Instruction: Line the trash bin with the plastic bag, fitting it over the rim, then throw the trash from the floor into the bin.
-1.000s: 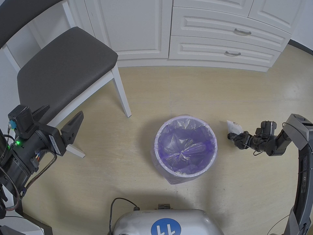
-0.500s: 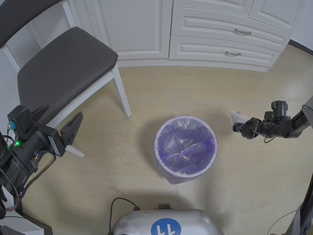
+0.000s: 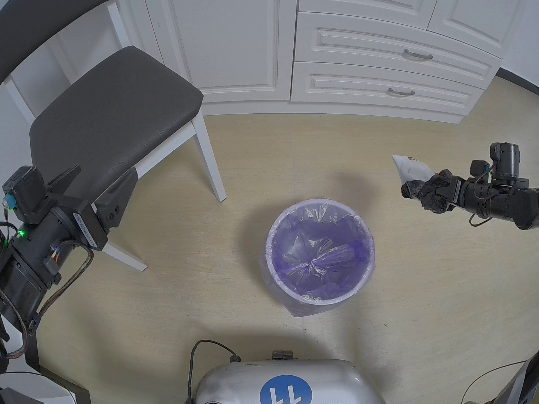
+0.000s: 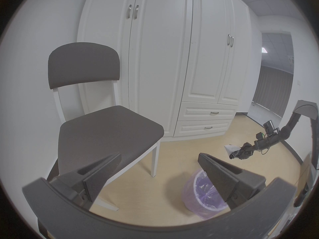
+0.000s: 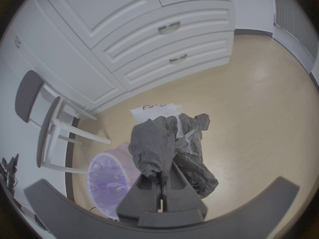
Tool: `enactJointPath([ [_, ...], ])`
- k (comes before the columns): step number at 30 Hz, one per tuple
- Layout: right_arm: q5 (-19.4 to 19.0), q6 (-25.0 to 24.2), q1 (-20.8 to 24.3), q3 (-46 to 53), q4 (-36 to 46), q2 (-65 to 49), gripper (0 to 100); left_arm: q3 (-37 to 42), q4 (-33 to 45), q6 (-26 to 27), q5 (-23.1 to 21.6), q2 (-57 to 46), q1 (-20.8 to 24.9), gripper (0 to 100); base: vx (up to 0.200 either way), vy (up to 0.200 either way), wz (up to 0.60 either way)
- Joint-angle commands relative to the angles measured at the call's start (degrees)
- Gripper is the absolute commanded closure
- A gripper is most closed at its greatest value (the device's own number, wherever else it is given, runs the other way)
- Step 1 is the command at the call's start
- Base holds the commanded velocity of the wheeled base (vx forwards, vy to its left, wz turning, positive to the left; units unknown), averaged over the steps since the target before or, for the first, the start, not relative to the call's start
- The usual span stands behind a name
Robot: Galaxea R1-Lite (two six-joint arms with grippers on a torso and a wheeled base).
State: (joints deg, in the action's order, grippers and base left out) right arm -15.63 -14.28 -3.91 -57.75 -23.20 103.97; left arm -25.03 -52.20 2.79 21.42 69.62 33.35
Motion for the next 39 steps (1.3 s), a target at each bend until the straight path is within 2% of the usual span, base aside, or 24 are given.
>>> enactJointPath([
  [1, 0.42, 0.04, 2.42, 2.64, 0.17, -8.08, 100, -0.02, -0.8, -0.59, 0.03, 0.34, -0.04, 0, 0.0, 0.0, 0.0],
  [7, 4.64, 1.18, 6.37, 4.66, 0.52, -13.97, 100, -0.37, 0.08, -0.42, 0.47, 0.16, -0.22, 0, 0.0, 0.0, 0.0],
  [16, 8.51, 2.32, 12.44, 6.68, 3.16, -20.92, 100, 0.07, 0.08, 0.2, 0.38, 0.34, -1.1, 0, 0.0, 0.0, 0.0],
  [17, 10.27, 3.38, 14.02, 6.68, 4.65, -22.41, 100, 0.07, 0.08, 0.55, 0.38, 0.25, -1.1, 0, 0.0, 0.0, 0.0],
  [21, 13.43, 3.99, 17.8, 7.12, 7.29, -24.43, 100, 0.15, 0.08, 0.81, 0.47, 0.16, -1.36, 0, 0.0, 0.0, 0.0],
  [23, 16.24, 4.08, 21.58, 7.82, 8.7, -25.05, 100, 0.15, -0.01, 0.81, 0.38, 0.08, -1.71, 0, 0.0, 0.0, 0.0],
  [25, 17.12, 4.08, 22.81, 8.18, 8.87, -25.14, 100, 0.15, -0.01, 0.81, 0.38, -0.01, -1.71, 0, 0.0, 0.0, 0.0],
  [27, 20.2, 4.08, 26.76, 9.23, 8.96, -24.7, 100, 0.15, -0.01, 0.9, 0.38, -0.27, -1.8, 0, 0.0, 0.0, 0.0],
  [30, 22.48, 4.08, 30.46, 10.11, 8.87, -23.29, 100, 0.07, -0.09, 0.99, 0.29, -0.36, -1.8, 0, 0.0, 0.0, 0.0],
  [35, 26.0, 3.46, 34.5, 9.41, 7.91, -17.84, 100, 0.24, -0.09, 2.57, 0.11, -0.36, -2.77, 0, 0.0, 0.0, 0.0],
  [39, 26.88, 3.2, 36.52, 9.49, 6.06, -14.15, 100, 0.15, -0.01, 2.57, -0.06, -0.19, -3.03, 0, 0.0, 0.0, 0.0],
])
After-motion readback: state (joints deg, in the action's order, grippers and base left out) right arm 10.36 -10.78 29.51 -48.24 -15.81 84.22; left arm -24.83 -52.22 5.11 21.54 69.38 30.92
